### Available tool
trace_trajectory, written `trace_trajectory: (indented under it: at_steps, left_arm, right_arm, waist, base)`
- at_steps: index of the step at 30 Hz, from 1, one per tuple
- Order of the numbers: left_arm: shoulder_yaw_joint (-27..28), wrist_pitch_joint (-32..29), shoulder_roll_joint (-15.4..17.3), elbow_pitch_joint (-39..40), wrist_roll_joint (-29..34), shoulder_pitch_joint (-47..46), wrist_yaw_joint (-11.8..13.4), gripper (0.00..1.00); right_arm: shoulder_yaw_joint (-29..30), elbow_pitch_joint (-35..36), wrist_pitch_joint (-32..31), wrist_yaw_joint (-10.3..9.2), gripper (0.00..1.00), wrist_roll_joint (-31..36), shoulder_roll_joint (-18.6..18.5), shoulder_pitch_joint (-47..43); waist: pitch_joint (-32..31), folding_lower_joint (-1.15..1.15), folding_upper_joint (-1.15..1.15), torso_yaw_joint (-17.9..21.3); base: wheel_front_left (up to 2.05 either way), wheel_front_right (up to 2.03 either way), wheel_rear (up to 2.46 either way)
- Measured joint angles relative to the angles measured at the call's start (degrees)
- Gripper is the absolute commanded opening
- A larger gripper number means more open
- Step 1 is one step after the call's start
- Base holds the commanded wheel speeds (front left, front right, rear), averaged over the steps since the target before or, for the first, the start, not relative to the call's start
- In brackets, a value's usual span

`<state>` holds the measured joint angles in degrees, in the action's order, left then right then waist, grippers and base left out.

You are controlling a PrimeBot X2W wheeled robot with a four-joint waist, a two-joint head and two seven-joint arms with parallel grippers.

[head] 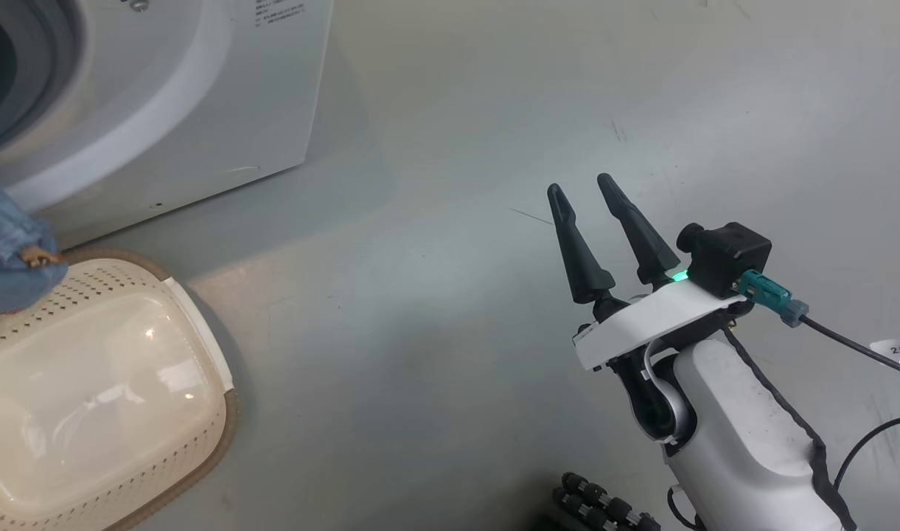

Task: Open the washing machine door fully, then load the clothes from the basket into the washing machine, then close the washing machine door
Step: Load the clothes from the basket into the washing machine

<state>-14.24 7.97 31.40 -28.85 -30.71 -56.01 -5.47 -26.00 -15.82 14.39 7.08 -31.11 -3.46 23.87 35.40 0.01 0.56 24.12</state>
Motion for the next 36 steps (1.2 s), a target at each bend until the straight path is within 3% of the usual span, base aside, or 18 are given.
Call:
trace_trajectory:
  at_steps: [6, 7, 8, 9, 23, 36]
  left_arm:
    - [2.5, 5.0, -0.9, -1.3, 0.2, -4.6, 0.2, 0.00]
    - [2.3, 4.7, -1.0, -2.5, 0.2, -4.5, 0.2, 0.16]
    - [2.0, 4.4, -1.4, -3.5, 0.2, -4.5, 0.3, 0.47]
    - [0.7, 3.6, -2.8, -5.5, 0.2, -4.4, 0.3, 1.00]
    - [-4.9, 4.7, -6.2, -9.1, 1.9, -3.5, -0.7, 1.00]
    - [-5.1, 6.3, -7.0, -6.6, 0.5, 2.2, -1.3, 1.00]
  right_arm:
    - [0.6, 0.0, 0.0, 0.00, 1.00, 0.3, 0.1, 0.0]
    - [0.6, 0.0, 0.0, 0.00, 1.00, 0.3, 0.2, 0.1]
    - [0.9, 0.0, 0.0, 0.00, 1.00, 0.4, 0.3, 0.1]
    - [1.5, 0.0, 0.0, 0.00, 1.00, 0.5, 0.3, 0.1]
    - [2.7, -0.3, 0.0, 0.00, 1.00, 2.0, 0.3, 0.4]
    - [3.3, -1.0, 0.0, 0.00, 1.00, 2.8, 0.2, 0.6]
  waist:
    - [0.5, 0.00, 0.00, 0.6]
    - [0.5, 0.00, 0.00, 0.5]
    - [0.5, 0.00, 0.00, 0.4]
    - [0.4, 0.00, 0.00, 0.1]
    - [-0.7, 0.00, 0.00, -3.8]
    - [-3.2, -0.01, 0.00, -7.9]
  base:
    - [0.00, 0.00, 0.00]
    - [0.00, 0.00, 0.00]
    - [0.00, 0.00, 0.00]
    - [0.00, 0.00, 0.00]
    - [0.00, 0.00, 0.00]
    - [0.00, 0.00, 0.00]
